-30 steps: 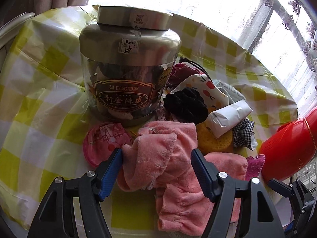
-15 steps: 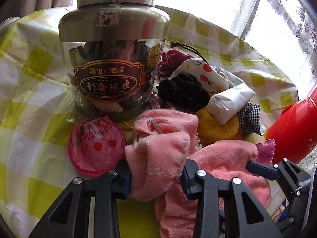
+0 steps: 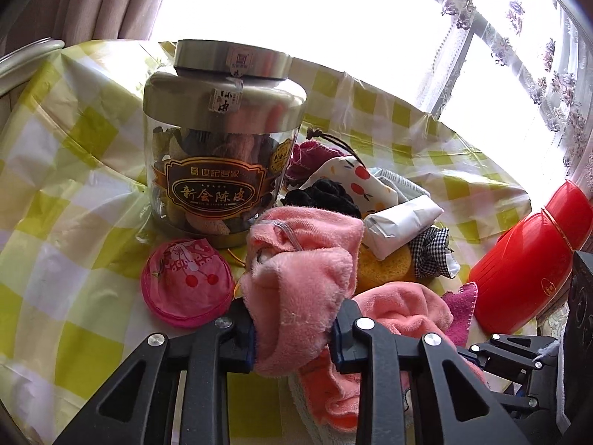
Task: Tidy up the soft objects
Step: 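Grasp a pink towel with the left tool while the right tool grasps another pink towel, then carry both pink towels to the white box and release them inside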
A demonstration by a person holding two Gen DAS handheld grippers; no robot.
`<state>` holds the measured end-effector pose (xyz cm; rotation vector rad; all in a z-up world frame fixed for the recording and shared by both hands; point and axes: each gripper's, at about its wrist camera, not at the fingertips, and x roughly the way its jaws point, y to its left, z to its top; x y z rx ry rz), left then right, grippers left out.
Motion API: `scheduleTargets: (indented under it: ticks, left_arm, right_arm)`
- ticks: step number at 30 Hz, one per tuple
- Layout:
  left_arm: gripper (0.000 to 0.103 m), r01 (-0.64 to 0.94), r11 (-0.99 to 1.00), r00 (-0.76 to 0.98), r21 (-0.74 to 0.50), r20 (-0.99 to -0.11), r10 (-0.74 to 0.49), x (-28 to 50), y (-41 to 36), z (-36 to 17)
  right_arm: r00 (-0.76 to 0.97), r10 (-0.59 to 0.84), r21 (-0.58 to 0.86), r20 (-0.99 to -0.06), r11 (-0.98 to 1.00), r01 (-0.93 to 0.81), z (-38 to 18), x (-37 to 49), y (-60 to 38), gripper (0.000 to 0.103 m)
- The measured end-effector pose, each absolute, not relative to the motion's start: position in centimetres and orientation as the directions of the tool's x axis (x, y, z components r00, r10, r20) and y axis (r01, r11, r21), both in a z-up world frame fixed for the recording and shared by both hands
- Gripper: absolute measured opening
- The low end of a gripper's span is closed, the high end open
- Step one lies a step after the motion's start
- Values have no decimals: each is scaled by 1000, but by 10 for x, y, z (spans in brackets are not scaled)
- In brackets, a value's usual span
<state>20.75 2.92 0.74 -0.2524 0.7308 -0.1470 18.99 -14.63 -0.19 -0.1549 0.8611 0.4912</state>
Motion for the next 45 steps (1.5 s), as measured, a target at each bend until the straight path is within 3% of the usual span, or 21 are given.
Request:
scheduleTargets:
  ticks: [22, 32, 45]
  left_arm:
    - [29, 83, 947, 781, -311, -570, -255, 145, 7, 39]
    - [29, 190, 930, 737, -315, -580, -347, 115, -40, 47]
    - [29, 397, 871, 625, -289, -609, -487, 88, -145, 58]
  right_arm:
    - [658, 279, 71, -700, 943, -325, 58, 110, -244, 13]
    - [678, 197, 79, -708, 976, -202, 61, 68, -316, 13]
    - [698, -16, 63, -716, 994, 87, 67, 27, -447, 13]
